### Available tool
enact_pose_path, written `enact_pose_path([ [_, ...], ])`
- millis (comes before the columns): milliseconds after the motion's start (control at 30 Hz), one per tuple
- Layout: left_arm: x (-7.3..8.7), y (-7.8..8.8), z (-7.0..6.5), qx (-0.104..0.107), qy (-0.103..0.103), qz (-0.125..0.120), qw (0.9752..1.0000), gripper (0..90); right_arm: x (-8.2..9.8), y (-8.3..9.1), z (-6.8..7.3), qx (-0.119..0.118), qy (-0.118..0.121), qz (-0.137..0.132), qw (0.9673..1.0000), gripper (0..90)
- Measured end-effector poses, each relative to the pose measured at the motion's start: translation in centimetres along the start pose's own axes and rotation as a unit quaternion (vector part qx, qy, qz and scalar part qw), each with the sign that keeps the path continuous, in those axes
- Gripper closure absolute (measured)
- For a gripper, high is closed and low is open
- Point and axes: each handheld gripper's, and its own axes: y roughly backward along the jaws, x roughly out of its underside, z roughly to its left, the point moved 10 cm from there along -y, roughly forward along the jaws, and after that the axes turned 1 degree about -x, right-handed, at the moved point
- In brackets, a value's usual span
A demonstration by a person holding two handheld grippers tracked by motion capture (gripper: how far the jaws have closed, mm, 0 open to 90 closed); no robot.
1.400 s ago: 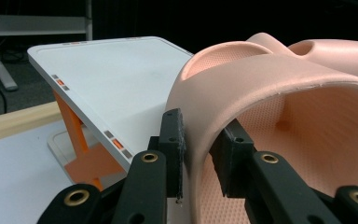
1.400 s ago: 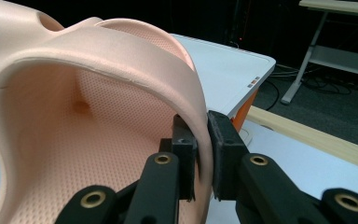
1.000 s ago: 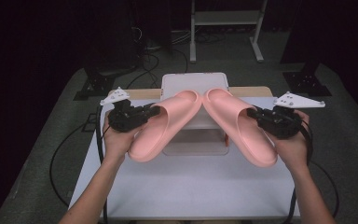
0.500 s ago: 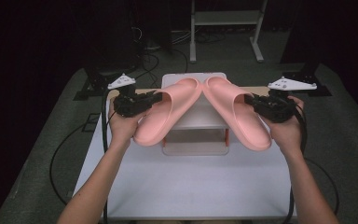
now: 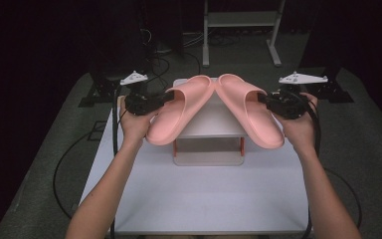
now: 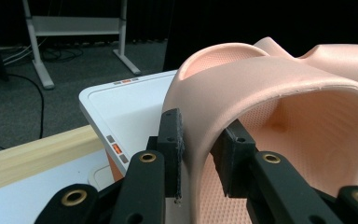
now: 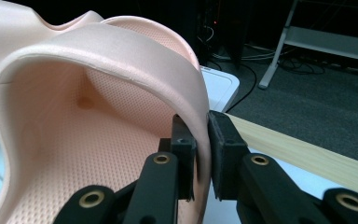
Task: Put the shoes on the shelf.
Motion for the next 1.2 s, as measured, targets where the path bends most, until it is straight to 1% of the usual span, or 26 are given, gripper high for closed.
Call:
enact_pose_path([
  [167, -0.2, -0.7, 0.4, -0.007, 0.006, -0.001, 1.0, 72.9, -0.2, -0.8, -0.2, 0.006, 0.001, 0.009, 0.9999, 80.4],
  [267, -0.4, -1.2, 0.8, -0.012, 0.016, 0.0, 0.9998, 72.3, -0.4, -1.4, -0.3, 0.008, -0.004, 0.014, 0.9999, 80.1],
  [433, -0.7, -1.6, 1.2, -0.019, 0.018, 0.005, 0.9996, 71.4, -0.6, -2.1, -0.3, 0.011, -0.006, 0.019, 0.9997, 79.5],
  [467, -0.8, -1.8, 1.3, -0.022, 0.024, 0.005, 0.9994, 71.2, -0.7, -2.4, -0.3, 0.011, -0.008, 0.023, 0.9997, 79.3],
  [567, -1.0, -2.2, 1.4, -0.026, 0.024, 0.008, 0.9994, 71.0, -0.9, -2.9, -0.3, 0.011, -0.01, 0.024, 0.9996, 78.9],
  [900, -1.2, -3.1, 1.5, -0.032, 0.029, 0.01, 0.999, 69.2, -1.2, -4.0, -0.3, 0.015, -0.016, 0.033, 0.9992, 77.6],
  [1033, -1.1, -3.3, 1.5, -0.034, 0.029, 0.014, 0.9989, 68.2, -1.1, -4.4, -0.2, 0.018, -0.024, 0.037, 0.9989, 76.8],
  [1200, -1.2, -3.7, 1.3, -0.035, 0.033, 0.011, 0.9988, 67.6, -1.2, -4.6, 0.0, 0.019, -0.022, 0.039, 0.9988, 75.9],
])
